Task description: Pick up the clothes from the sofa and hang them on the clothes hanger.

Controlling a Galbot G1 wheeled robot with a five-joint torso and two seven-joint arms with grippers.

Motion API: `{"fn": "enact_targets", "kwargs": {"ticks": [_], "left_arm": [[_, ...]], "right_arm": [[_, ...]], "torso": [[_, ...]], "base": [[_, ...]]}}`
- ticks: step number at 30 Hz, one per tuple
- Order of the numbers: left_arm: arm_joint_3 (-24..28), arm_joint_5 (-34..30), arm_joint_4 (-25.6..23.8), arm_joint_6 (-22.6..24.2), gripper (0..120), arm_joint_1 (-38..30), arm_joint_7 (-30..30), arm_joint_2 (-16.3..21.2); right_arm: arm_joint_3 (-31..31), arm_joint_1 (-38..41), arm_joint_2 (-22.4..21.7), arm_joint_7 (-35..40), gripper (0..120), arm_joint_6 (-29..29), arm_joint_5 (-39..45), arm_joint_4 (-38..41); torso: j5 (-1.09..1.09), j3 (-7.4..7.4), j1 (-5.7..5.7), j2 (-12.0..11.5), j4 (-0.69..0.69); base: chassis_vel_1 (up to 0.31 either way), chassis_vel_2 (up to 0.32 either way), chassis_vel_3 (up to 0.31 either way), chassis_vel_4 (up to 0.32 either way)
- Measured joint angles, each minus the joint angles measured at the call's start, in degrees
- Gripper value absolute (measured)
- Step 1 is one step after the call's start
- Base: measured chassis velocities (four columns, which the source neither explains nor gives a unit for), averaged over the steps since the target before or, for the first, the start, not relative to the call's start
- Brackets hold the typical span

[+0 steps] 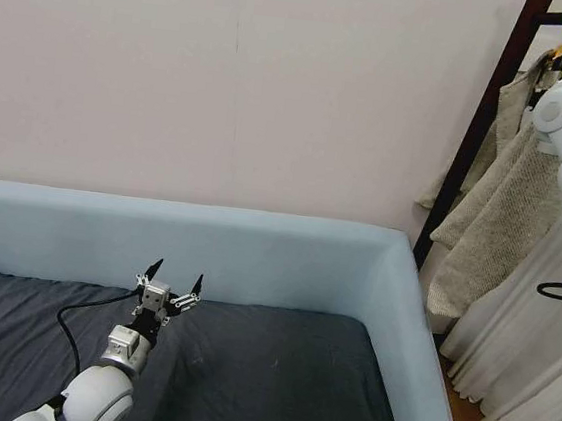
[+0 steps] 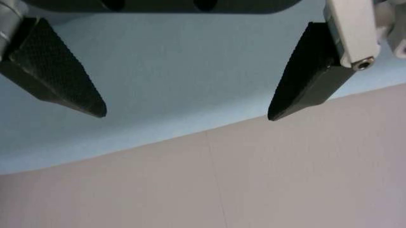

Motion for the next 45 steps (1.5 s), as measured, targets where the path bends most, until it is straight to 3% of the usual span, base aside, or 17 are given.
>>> {"fn": "enact_targets", "kwargs": {"ticks": [11,26,33,40,45], "left_arm": [[0.0,0.0,0.0,0.0,100,-0.1,0.0,-0.2],[-0.1,-0.1,-0.3,-0.2,100,0.1,-0.1,0.0],[-0.5,0.0,-0.7,-0.2,100,0.6,-0.2,0.1],[-0.8,0.1,-1.1,-0.2,100,1.1,-0.4,0.2],[-1.0,0.4,-1.8,-0.1,100,1.7,-0.8,0.0]], "right_arm": [[-0.5,1.8,2.4,0.0,9,0.5,-0.5,-3.6],[0.7,-0.4,1.2,-1.2,9,1.7,1.1,-2.5],[1.5,-1.6,-0.6,-2.9,30,4.4,4.4,1.7],[4.0,-6.5,-6.3,-2.6,56,5.5,5.7,13.5],[9.0,-12.7,-11.0,-9.6,75,11.4,10.2,23.3]], "torso": [[-0.02,0.00,0.00,0.0,0.02],[-0.01,0.00,0.00,0.0,0.00],[-0.02,-0.01,0.00,0.0,0.00],[-0.01,-0.01,0.00,0.0,0.00],[-0.03,-0.01,0.00,0.0,0.00]], "base": [[0.000,0.000,0.000,0.000],[0.000,0.000,0.000,0.000],[0.000,0.000,0.000,0.000],[0.000,0.000,0.000,0.000],[0.000,0.000,0.000,0.000]]}}
